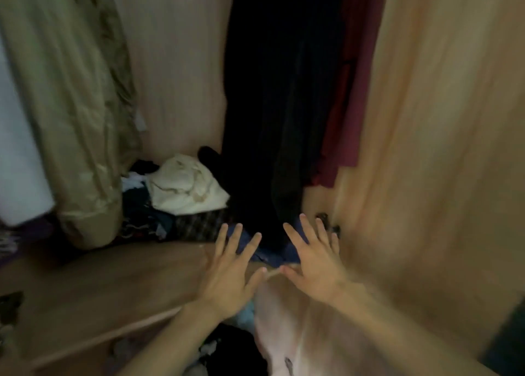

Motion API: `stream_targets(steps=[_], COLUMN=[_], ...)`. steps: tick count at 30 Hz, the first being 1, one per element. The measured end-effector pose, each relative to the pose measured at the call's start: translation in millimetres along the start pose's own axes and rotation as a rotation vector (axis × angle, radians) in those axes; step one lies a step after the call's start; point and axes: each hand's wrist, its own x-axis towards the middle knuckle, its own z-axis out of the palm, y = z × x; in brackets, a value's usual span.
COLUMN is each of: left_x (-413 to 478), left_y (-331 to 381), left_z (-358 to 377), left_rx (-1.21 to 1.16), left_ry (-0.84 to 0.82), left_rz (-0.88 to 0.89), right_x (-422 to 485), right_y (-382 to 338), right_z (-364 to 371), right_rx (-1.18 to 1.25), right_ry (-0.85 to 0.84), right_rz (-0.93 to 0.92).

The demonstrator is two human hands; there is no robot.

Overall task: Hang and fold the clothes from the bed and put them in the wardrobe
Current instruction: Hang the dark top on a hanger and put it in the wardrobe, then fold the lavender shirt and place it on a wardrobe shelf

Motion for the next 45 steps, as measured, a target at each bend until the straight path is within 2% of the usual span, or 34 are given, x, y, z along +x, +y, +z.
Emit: stream_targets(steps=[2,5,13,19,29,39,45], left_x=[-13,-23,-31,-56,-154,-210,-236], left_y=[22,58,172,277,473,662,745], left_z=[20,39,29,38,60,98,126], left_rx=[-0.054,-0.077,-0.182,-0.152,-0.122,-0.175,-0.26], left_ry=[0.009,-0.109,-0.153,-0.176,-0.298,-0.428,-0.469], left_rz=[0.05,0.075,0.279,0.382,0.522,0.816,1.007], right_x=[-33,-77,-191,-285,-490,-678,-751], right_y=[15,39,102,161,266,335,358], right_z=[2,-1,-31,-59,-75,-96,-102], right_rx=[-0.036,-0.042,-0.05,-0.057,0.01,0.005,-0.053], right_ry=[-0.05,-0.079,-0.03,0.058,0.046,0.111,0.061], right_rz=[0.051,0.139,0.382,0.466,0.66,1.06,1.242])
